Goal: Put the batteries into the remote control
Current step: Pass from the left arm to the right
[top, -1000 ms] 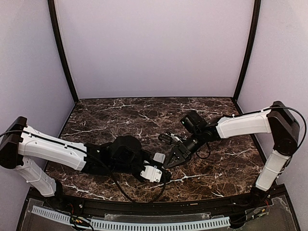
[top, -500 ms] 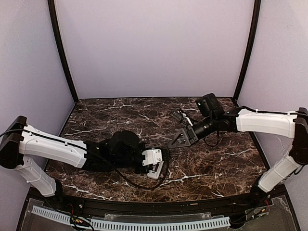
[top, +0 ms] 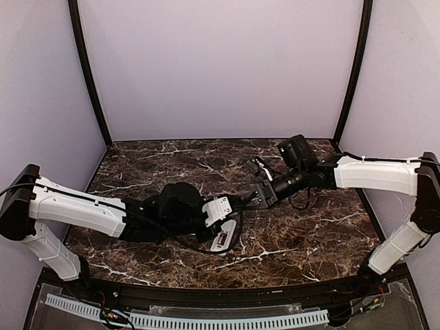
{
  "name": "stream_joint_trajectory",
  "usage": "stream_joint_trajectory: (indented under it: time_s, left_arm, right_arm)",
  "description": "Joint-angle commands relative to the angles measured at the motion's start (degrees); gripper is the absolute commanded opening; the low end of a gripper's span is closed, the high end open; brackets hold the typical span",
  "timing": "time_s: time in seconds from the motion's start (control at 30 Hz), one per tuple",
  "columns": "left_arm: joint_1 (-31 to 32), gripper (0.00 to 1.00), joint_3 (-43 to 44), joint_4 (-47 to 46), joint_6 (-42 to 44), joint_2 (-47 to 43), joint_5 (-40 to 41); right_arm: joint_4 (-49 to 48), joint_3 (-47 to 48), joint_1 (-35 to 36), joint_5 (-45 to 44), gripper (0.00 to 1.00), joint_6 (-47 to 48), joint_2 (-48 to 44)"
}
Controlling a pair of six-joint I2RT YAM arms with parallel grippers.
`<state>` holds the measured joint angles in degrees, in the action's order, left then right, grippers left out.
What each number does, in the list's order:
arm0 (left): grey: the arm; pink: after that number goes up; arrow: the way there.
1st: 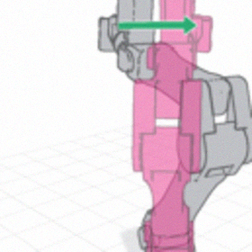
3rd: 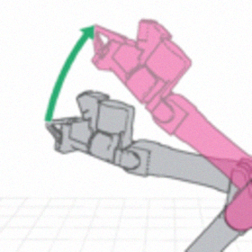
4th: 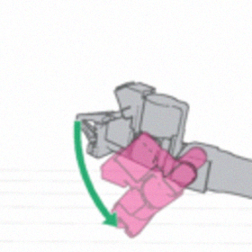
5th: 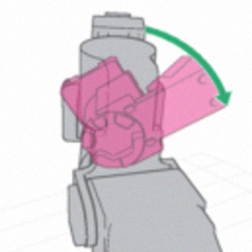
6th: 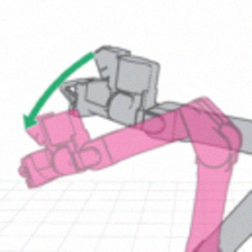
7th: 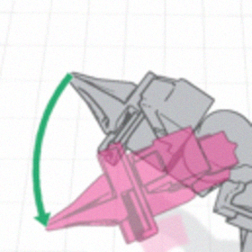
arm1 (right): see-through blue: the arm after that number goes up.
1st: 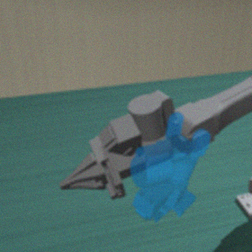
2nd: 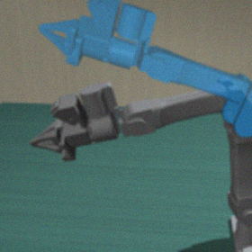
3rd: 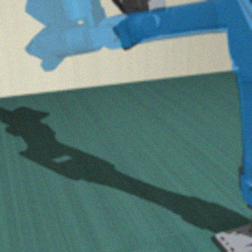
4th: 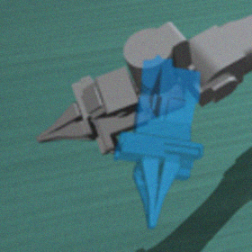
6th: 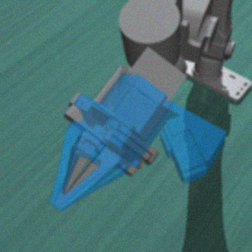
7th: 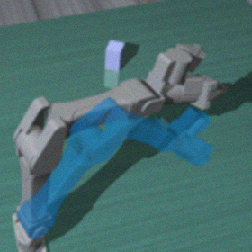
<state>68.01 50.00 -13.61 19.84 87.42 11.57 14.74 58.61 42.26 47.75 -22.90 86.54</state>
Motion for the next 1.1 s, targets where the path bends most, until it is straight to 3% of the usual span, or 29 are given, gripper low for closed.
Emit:
stream_joint_trajectory:
  time_s: [0.0,0.57,1.07]
  left_arm:
    - [-0.37,0.00,1.41,-0.70,-2.22,-0.24,0.63]
    - [-0.46,0.00,1.64,-1.07,-2.48,0.12,-0.55]
    - [-0.58,0.04,1.57,-0.89,-2.33,0.32,-0.75]
  right_arm:
    - [0.41,0.67,0.28,-1.34,0.31,-0.05,1.10]
    - [-3.91,0.61,0.28,3.88,0.27,-2.58,3.20]
    - [-4.50,1.01,0.37,5.24,0.00,-2.82,3.97]
